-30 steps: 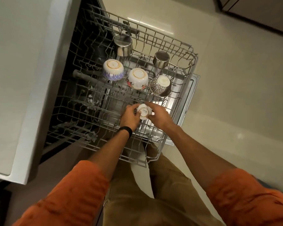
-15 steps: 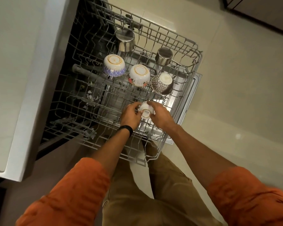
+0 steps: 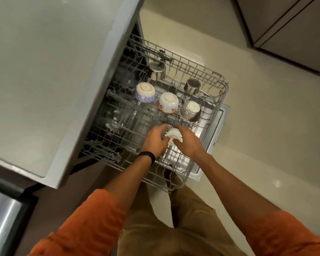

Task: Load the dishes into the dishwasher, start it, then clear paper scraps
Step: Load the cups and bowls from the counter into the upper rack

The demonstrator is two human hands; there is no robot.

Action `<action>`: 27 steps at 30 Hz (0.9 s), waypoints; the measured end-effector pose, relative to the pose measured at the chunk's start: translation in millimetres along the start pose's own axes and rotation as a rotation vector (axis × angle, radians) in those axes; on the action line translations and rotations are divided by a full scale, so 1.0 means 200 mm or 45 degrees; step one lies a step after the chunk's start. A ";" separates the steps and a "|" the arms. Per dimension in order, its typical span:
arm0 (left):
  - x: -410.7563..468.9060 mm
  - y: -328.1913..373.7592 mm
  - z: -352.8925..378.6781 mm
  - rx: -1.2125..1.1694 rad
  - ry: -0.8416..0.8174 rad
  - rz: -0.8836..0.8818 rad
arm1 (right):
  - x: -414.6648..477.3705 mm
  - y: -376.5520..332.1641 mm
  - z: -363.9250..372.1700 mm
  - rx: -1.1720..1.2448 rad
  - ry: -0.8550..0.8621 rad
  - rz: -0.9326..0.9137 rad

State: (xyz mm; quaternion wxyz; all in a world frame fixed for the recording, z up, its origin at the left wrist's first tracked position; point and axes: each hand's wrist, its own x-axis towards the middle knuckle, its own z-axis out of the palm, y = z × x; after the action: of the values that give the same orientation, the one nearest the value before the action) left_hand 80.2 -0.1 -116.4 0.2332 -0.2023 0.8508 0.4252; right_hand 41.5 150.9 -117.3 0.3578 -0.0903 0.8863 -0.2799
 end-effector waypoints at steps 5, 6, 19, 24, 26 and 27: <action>-0.18 0.09 -0.24 0.074 0.147 0.187 | -0.10 -0.23 -0.03 0.051 0.150 -0.149; -0.22 0.10 -0.30 0.105 0.194 0.225 | -0.13 -0.29 -0.04 0.060 0.179 -0.184; -0.70 -0.19 -1.13 0.144 0.789 0.465 | -0.34 -1.26 -0.06 0.178 0.331 -0.642; -0.92 -0.47 -1.36 0.156 1.016 0.343 | -0.39 -1.64 0.14 0.157 0.292 -0.794; -0.99 -0.56 -1.43 0.150 1.081 0.307 | -0.40 -1.74 0.22 0.127 0.275 -0.849; -1.04 -0.63 -1.48 0.150 1.121 0.277 | -0.41 -1.82 0.29 0.096 0.252 -0.888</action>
State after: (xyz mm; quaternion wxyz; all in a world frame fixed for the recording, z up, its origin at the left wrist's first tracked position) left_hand 250.6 -282.6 79.3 -0.1855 -0.2597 0.9079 0.2717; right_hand 125.9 -145.4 100.9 0.1564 -0.3463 0.8216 -0.4250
